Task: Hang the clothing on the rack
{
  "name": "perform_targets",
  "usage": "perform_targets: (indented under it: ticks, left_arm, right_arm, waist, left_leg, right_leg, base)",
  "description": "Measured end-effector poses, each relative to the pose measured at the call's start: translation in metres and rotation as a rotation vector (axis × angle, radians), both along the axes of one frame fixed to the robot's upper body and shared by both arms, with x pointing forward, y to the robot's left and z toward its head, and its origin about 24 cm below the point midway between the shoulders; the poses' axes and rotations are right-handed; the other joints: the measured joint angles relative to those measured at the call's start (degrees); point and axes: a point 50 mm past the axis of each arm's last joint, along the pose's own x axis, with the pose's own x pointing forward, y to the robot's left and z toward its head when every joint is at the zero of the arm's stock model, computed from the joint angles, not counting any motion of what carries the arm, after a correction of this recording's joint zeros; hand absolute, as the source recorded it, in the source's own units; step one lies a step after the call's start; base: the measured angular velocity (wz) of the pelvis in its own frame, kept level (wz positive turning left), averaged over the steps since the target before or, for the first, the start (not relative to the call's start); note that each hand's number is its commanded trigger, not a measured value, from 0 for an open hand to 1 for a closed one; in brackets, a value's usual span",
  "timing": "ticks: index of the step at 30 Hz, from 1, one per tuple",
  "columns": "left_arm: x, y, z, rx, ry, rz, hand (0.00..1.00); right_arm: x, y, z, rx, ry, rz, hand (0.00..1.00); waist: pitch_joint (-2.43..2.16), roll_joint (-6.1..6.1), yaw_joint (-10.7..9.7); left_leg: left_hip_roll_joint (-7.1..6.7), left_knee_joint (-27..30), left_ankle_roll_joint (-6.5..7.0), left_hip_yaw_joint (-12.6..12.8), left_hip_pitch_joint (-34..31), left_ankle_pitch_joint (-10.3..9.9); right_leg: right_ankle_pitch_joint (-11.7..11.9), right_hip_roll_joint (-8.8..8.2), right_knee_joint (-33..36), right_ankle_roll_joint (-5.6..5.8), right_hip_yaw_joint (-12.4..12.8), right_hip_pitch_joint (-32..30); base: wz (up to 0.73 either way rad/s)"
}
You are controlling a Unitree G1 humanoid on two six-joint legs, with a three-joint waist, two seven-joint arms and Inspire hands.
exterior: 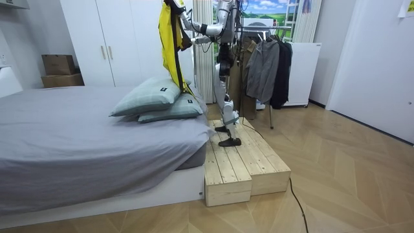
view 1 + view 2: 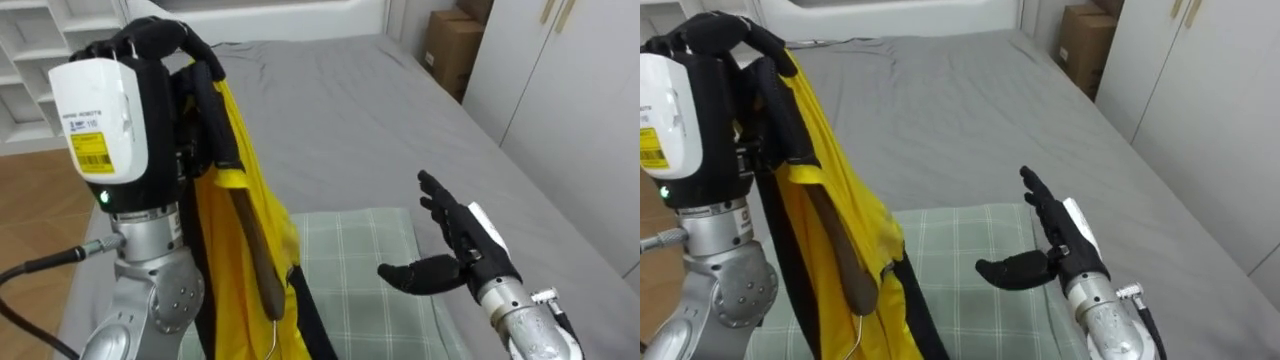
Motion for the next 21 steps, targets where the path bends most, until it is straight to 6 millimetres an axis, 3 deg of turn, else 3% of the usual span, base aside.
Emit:
perform_targets:
  ticks: [8,13,17,21]
  left_arm:
    - [0.000,-0.002,0.000,0.047,0.011,0.004,1.00]
    - [0.000,-0.006,-0.001,0.048,0.011,-0.017,1.00]
    - [0.000,-0.008,-0.001,0.047,0.006,-0.036,1.00]
    - [0.001,-0.010,-0.001,0.050,0.028,-0.047,1.00]
  right_arm:
    - [-0.012,-0.002,-0.017,-0.279,0.023,0.018,0.00]
    - [-0.017,-0.004,-0.020,-0.421,-0.034,-0.006,0.00]
    - [-0.020,0.007,-0.021,-0.516,-0.110,0.004,0.00]
    - [-0.023,0.020,-0.025,-0.578,-0.146,0.034,0.00]
  waist:
    - [0.00,0.24,-0.1]
    - [0.01,1.47,-0.2]
    - [0.10,2.64,-0.6]
    - [0.13,2.76,-0.9]
  left_leg:
    - [-0.05,0.0,0.00,0.1,-0.1,0.0]
    - [-0.09,0.0,0.00,0.0,0.1,0.0]
    - [-0.06,-0.1,0.00,0.0,-0.1,0.0]
    - [-0.04,-0.1,0.00,0.1,-0.5,0.0]
  right_leg:
    - [0.0,-0.02,-0.1,0.00,-0.1,0.0]
    - [0.0,0.00,0.0,0.00,0.6,0.1]
    - [0.0,0.09,-0.1,0.03,1.0,-0.2]
    - [0.0,0.17,-0.8,0.04,0.9,-0.3]
  base:
    - [0.00]
    - [0.00]
    - [0.00]
    - [0.00]
